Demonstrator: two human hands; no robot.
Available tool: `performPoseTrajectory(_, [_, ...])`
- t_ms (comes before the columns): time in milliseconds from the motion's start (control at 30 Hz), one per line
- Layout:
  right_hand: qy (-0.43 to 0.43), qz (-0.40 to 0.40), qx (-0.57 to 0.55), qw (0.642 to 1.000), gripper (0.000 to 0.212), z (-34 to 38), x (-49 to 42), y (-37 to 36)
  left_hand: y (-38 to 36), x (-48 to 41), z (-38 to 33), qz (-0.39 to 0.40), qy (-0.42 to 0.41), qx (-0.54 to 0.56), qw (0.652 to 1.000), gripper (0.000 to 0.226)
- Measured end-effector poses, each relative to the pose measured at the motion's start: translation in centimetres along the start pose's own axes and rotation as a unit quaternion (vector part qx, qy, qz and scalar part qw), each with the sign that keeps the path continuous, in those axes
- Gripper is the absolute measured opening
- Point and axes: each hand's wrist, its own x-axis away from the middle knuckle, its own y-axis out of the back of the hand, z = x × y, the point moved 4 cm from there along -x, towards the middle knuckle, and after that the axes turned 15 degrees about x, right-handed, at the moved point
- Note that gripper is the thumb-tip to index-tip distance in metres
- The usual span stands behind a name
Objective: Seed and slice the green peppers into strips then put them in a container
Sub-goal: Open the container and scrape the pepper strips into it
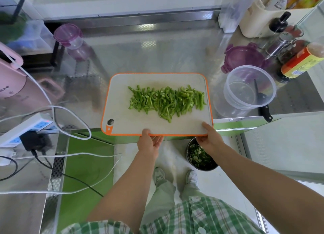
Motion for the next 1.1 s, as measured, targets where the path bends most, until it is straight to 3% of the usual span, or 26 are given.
performPoseTrajectory(133, [-0.038,0.112,0.025,0.993,0.019,-1.9,1.3,-2.1,0.4,1.1,1.8,0.015,0.053,-0.025,0.998,0.014])
performPoseTrajectory(200, [-0.038,0.112,0.021,0.993,0.025,-2.3,1.4,-2.8,0.8,1.0,2.3,0.009,0.029,-0.078,0.997,0.007])
performPoseTrajectory(233, [-0.036,0.098,0.025,0.994,0.027,-2.2,1.4,-2.8,1.0,1.0,1.7,-0.005,0.002,-0.101,0.995,0.015])
performPoseTrajectory(300, [-0.032,0.073,0.048,0.996,0.029,-1.8,1.3,-2.7,1.7,0.3,-0.3,-0.063,-0.079,-0.128,0.987,0.060])
performPoseTrajectory(367, [-0.029,0.063,0.062,0.996,0.027,-1.4,1.3,-2.5,2.7,-0.1,-2.8,-0.143,-0.148,-0.233,0.951,0.091])
performPoseTrajectory(467, [-0.016,0.056,0.084,0.995,0.028,-0.7,1.6,-2.3,3.3,0.5,-6.1,-0.172,-0.270,-0.341,0.884,0.083])
performPoseTrajectory(700, [-0.003,0.008,0.116,0.993,0.030,-0.2,1.8,-2.1,2.3,-0.1,-8.0,-0.095,-0.325,-0.586,0.737,0.057])
performPoseTrajectory(833, [0.000,-0.036,0.095,0.995,0.027,0.0,1.7,-1.6,2.6,-0.6,-9.0,-0.101,-0.277,-0.563,0.772,0.058])
performPoseTrajectory(1100, [-0.006,0.030,-0.055,0.998,0.033,-1.3,2.2,-3.4,2.8,-1.7,-10.0,-0.074,-0.243,-0.564,0.785,0.053])
